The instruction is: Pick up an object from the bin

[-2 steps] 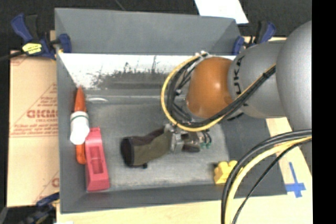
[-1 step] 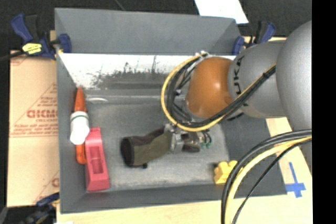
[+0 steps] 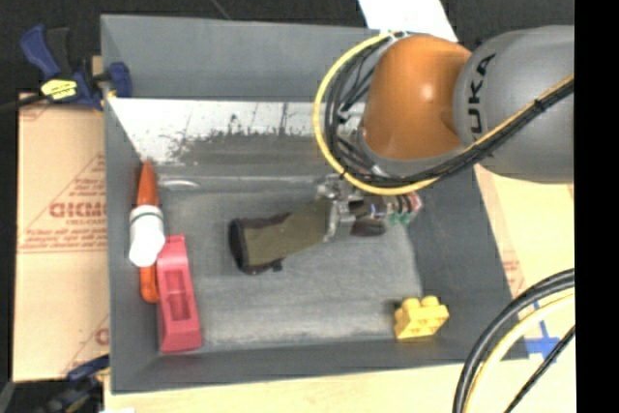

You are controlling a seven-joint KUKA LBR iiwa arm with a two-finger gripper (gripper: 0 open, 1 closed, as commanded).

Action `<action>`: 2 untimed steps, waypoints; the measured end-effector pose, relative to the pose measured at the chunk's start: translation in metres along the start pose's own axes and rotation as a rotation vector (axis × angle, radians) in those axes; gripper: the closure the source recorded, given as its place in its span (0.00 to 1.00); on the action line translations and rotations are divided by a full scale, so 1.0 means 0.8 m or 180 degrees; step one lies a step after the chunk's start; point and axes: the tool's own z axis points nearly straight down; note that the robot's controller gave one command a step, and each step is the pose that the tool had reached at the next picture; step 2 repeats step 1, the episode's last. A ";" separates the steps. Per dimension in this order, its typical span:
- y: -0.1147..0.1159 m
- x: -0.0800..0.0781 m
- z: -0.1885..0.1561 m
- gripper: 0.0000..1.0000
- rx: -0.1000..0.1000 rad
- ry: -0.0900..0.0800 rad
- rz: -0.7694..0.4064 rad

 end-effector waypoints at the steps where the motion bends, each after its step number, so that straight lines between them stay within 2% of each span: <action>1: 0.001 -0.002 -0.054 1.00 -0.0001 0.0005 0.0023; 2: 0.001 -0.002 -0.054 1.00 -0.0001 0.0005 0.0023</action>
Offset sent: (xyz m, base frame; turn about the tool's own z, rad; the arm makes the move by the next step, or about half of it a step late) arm -0.0349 0.0216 0.0710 0.0315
